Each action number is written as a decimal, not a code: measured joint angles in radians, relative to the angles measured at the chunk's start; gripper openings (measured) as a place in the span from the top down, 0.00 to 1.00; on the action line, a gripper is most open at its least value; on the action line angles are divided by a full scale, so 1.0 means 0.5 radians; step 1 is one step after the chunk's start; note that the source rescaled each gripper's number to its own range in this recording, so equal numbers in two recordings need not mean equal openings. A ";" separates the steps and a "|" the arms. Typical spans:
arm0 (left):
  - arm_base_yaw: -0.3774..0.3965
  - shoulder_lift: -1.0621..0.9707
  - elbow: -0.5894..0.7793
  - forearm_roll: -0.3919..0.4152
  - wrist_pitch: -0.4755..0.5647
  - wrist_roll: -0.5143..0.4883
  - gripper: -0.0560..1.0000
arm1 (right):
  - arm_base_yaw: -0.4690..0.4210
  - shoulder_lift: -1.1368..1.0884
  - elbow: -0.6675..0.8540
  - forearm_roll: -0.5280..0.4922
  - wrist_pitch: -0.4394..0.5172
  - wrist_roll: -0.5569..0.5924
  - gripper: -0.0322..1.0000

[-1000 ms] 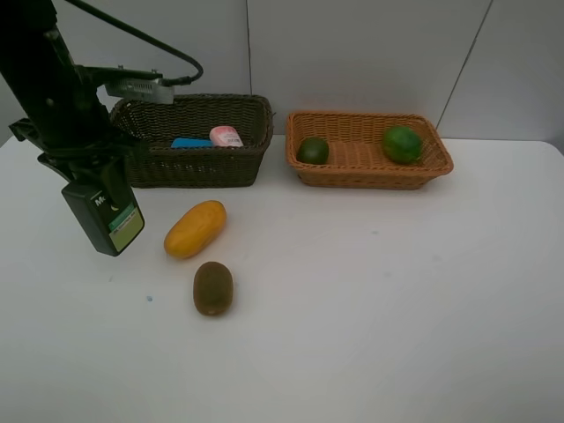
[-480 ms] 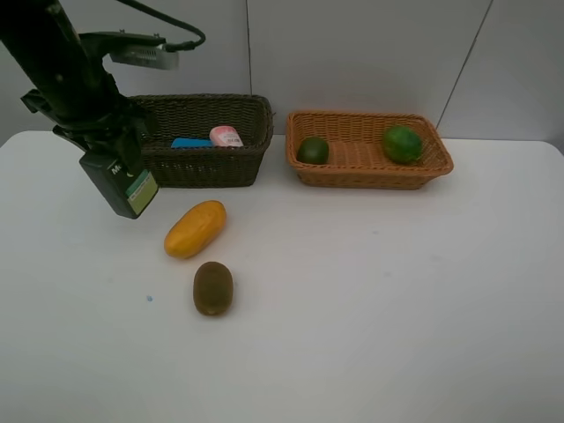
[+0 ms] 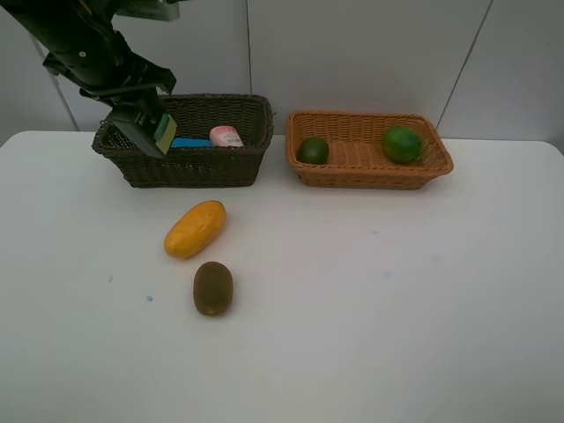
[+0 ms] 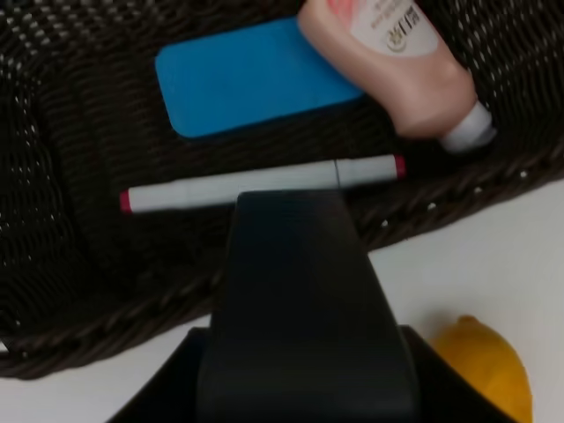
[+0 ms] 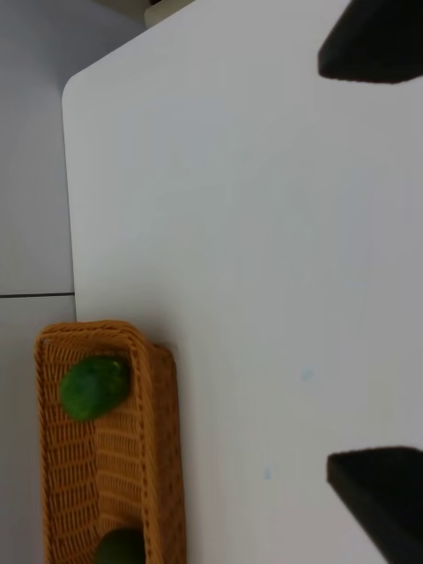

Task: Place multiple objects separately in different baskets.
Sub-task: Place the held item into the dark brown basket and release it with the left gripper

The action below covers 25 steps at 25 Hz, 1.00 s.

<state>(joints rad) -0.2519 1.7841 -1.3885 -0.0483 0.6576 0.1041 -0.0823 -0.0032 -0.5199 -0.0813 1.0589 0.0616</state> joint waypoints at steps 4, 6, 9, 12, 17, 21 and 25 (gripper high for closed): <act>0.020 0.142 -0.186 0.000 -0.026 0.000 0.92 | 0.000 0.000 0.000 0.000 0.000 0.000 0.00; 0.029 0.228 -0.275 0.000 -0.040 0.000 0.92 | 0.000 0.000 0.000 0.000 0.000 0.000 0.00; 0.039 0.366 -0.421 0.000 -0.058 0.000 0.92 | 0.000 0.000 0.000 0.000 0.000 0.000 0.00; 0.057 0.521 -0.539 0.000 -0.103 0.000 0.92 | 0.000 0.000 0.000 0.000 0.000 0.000 0.00; 0.070 0.770 -0.656 0.004 -0.281 0.000 0.92 | 0.000 0.000 0.000 0.000 0.000 0.000 0.00; 0.070 0.894 -0.675 0.004 -0.436 0.000 0.92 | 0.000 0.000 0.000 0.000 0.000 0.000 0.00; 0.070 0.931 -0.692 0.004 -0.501 0.000 0.92 | 0.000 0.000 0.000 0.000 0.000 0.000 0.00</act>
<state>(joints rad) -0.2168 2.2495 -1.7344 -0.0461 0.4073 0.1041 -0.0823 -0.0032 -0.5199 -0.0813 1.0589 0.0616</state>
